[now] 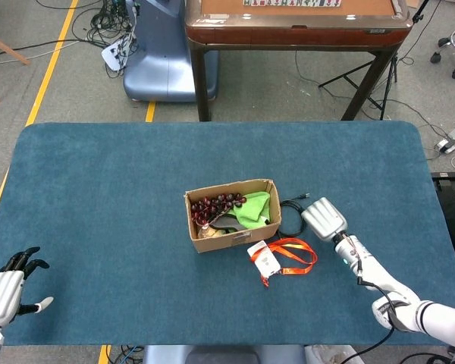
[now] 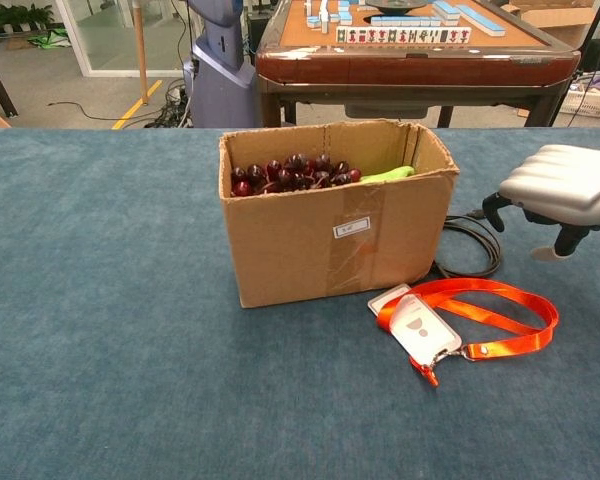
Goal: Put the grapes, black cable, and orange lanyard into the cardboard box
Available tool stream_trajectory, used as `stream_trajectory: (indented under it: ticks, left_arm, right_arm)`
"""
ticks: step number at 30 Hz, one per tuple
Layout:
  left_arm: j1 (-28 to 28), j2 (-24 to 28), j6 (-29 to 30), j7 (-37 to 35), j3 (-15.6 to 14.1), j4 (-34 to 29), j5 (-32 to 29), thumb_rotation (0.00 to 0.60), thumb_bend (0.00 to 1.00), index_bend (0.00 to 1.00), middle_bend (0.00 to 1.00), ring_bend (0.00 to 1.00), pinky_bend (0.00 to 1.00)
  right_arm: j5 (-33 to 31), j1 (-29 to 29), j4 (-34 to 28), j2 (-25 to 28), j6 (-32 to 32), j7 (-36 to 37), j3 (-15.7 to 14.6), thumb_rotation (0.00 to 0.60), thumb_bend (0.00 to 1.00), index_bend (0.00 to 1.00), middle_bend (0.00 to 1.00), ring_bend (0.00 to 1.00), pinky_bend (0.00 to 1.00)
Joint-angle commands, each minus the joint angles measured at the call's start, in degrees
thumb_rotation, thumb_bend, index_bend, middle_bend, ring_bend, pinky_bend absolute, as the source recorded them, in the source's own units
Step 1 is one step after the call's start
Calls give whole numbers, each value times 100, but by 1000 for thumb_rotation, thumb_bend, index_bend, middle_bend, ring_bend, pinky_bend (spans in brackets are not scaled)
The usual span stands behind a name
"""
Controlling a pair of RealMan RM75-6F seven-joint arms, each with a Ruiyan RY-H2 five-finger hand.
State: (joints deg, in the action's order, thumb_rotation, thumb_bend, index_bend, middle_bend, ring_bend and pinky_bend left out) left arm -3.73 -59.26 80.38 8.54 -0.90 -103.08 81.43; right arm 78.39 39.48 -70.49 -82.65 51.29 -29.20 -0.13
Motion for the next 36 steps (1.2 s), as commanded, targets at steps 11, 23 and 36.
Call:
stream_trajectory:
  ticks: [11,23,36]
  left_arm:
    - [22,103,-27,74,36,-94,-205,600,9,374,144,148,356]
    - [44,135,-8,40,42,-111,-224,600,9,365,146,149,357]
    - [44,137,-21,34,40,-106,-221,600,9,352,147,149,357]
  right_arm:
    - [61,158,315,-367,-335,15,-6,600,262,461,1000,995,1000]
    - [65,202,537,-566,-455,56,5,600,332,532,1000,995,1000]
    - [-89,189,547,-593,-500,-80,64,600,409,690,1000,995,1000]
